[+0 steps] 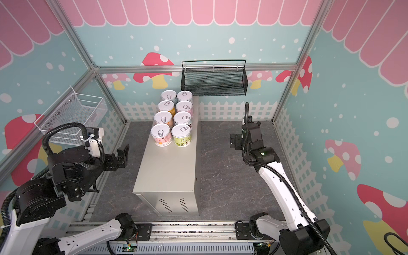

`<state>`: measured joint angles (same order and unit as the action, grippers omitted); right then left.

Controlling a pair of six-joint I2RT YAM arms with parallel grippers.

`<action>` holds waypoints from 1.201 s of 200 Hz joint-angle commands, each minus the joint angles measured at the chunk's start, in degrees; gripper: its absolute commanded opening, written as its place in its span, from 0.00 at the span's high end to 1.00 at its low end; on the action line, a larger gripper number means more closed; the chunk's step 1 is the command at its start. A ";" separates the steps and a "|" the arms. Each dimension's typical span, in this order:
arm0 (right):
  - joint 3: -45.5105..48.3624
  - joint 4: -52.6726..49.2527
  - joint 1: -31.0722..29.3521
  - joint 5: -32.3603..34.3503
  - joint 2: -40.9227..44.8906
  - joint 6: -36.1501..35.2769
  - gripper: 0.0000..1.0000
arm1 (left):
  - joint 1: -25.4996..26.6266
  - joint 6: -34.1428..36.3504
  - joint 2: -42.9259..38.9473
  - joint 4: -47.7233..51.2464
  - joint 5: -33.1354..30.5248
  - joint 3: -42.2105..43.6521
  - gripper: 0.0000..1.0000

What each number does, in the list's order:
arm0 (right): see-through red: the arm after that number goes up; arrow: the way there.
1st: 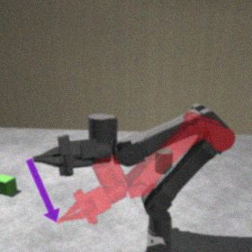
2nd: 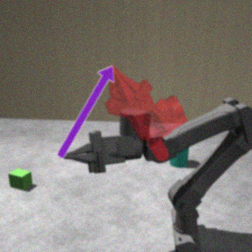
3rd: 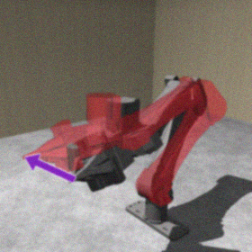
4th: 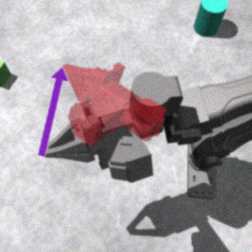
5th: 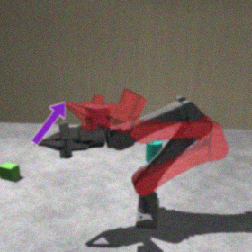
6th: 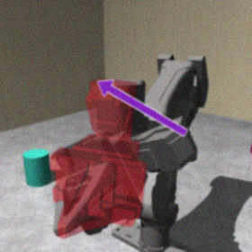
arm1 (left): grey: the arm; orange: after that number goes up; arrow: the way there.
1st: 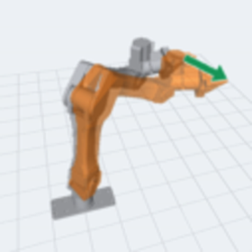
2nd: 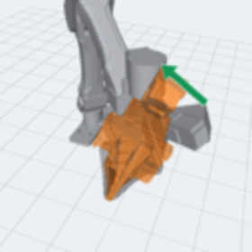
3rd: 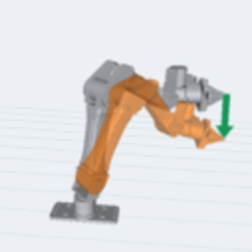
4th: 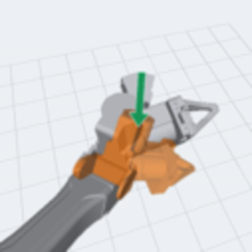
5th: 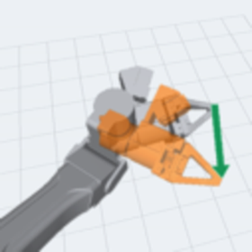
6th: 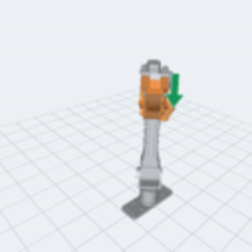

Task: Place and organize the canned foods onto the counter

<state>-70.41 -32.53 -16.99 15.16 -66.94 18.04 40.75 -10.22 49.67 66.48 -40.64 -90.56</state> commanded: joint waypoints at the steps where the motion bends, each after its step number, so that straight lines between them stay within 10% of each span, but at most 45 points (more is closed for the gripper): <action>1: 1.02 2.04 1.74 -2.31 0.25 -0.31 0.01 | -4.30 -2.21 1.94 3.74 1.30 -0.37 0.01; 69: 7.71 5.14 8.14 -3.83 3.02 -2.08 0.01 | -31.41 -3.74 10.71 -7.19 28.02 8.10 0.01; 182: 39.29 44.61 9.42 -0.49 -3.54 -8.23 0.01 | -35.47 2.83 12.95 -60.92 19.49 47.22 0.01; 240: 54.11 80.63 9.52 4.45 -8.49 -15.97 0.01 | -38.69 1.37 25.66 -78.62 14.26 54.47 0.01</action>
<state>-22.15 24.69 -7.81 16.86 -75.37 7.18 2.35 -8.78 72.25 2.66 -22.33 -39.53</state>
